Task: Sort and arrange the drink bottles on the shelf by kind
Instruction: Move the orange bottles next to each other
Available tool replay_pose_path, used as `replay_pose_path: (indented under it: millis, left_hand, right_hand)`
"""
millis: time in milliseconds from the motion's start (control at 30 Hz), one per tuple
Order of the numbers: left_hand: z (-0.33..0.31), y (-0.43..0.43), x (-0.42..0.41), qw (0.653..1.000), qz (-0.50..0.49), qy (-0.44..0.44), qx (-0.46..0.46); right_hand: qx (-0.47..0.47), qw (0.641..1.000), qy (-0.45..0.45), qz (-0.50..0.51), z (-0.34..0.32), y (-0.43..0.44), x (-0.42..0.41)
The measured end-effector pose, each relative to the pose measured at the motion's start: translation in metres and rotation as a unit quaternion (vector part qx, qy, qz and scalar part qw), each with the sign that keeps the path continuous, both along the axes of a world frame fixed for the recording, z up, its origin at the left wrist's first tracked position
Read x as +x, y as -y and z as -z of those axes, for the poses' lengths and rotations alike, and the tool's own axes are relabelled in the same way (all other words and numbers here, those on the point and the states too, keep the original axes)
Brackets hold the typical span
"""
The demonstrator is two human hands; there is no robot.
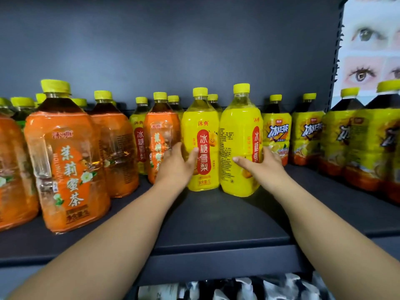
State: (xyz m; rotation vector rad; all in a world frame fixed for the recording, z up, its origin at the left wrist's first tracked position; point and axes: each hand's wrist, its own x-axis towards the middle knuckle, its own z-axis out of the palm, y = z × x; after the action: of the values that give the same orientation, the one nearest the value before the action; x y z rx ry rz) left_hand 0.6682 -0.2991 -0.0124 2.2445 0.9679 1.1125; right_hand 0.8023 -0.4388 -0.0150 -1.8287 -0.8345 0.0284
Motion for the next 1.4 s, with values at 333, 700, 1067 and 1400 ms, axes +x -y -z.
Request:
replay_pose_path:
  millis: [333, 700, 1067, 1400]
  left_hand:
    - [-0.009, -0.053, -0.014, 0.953, -0.012, 0.216, -0.21]
    - [-0.001, -0.054, -0.021, 0.982, -0.086, 0.011, -0.169]
    - [-0.003, -0.032, -0.016, 0.97, -0.027, 0.107, -0.215]
    - [-0.016, 0.005, -0.044, 0.991, -0.059, -0.038, -0.118]
  right_hand:
    - [-0.051, 0.994, -0.055, -0.083, 0.011, -0.004, -0.007]
    - [-0.014, 0.997, -0.03, -0.069, 0.015, -0.003, 0.004]
    - [0.004, 0.997, -0.032, -0.073, 0.013, 0.0, -0.002]
    - [-0.058, 0.997, 0.016, -0.043, 0.012, -0.003, 0.001]
